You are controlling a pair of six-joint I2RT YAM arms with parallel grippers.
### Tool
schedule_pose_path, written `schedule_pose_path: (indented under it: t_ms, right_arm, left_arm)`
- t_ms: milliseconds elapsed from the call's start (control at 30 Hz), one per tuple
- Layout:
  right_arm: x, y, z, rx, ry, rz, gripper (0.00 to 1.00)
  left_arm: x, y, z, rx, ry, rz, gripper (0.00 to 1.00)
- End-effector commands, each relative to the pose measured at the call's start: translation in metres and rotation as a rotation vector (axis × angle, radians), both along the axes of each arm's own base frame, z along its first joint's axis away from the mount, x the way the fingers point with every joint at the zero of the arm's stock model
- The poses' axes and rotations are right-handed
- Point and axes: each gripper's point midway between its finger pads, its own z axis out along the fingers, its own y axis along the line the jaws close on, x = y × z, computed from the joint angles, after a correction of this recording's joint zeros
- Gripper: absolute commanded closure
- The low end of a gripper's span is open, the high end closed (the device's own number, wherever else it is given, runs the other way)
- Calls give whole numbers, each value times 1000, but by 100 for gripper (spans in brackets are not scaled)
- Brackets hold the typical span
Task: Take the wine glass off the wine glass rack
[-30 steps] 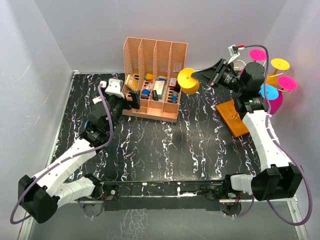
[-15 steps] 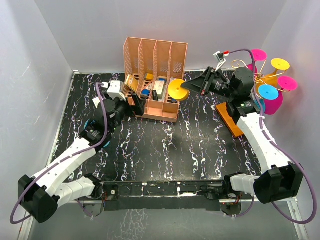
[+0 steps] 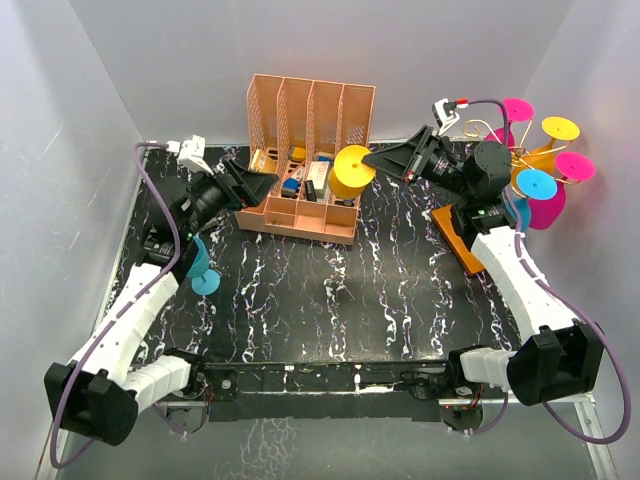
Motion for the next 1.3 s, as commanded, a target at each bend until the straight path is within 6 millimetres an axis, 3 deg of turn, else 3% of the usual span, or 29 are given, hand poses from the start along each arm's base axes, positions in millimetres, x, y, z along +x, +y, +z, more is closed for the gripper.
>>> schedule_pose_path:
  t_ms: [0, 133, 300, 567, 733, 1067, 1200, 1267]
  right_arm:
    - [-17, -5, 42, 151, -45, 3, 92]
    - [-26, 2, 50, 225, -1, 109, 92]
    - [-43, 3, 75, 326, -42, 210, 92]
    - [-53, 11, 89, 392, -60, 276, 92]
    - [-45, 14, 80, 430, -23, 293, 92]
    - [-23, 12, 41, 466, 21, 213, 92]
    - [-10, 15, 24, 391, 25, 153, 92]
    - [-2, 17, 12, 339, 48, 113, 92]
  left_arm:
    - [-34, -38, 36, -184, -42, -347, 3]
    - [-42, -53, 49, -328, -44, -501, 3]
    - [-53, -58, 67, -490, -70, -645, 4]
    - [-56, -56, 60, -633, -24, -719, 5]
    - [-62, -55, 74, -666, -53, -778, 10]
    - [-74, -47, 89, -749, -83, -826, 36]
    - [-77, -46, 94, -748, -101, -829, 44]
    - [-75, -47, 92, -744, -100, -818, 54]
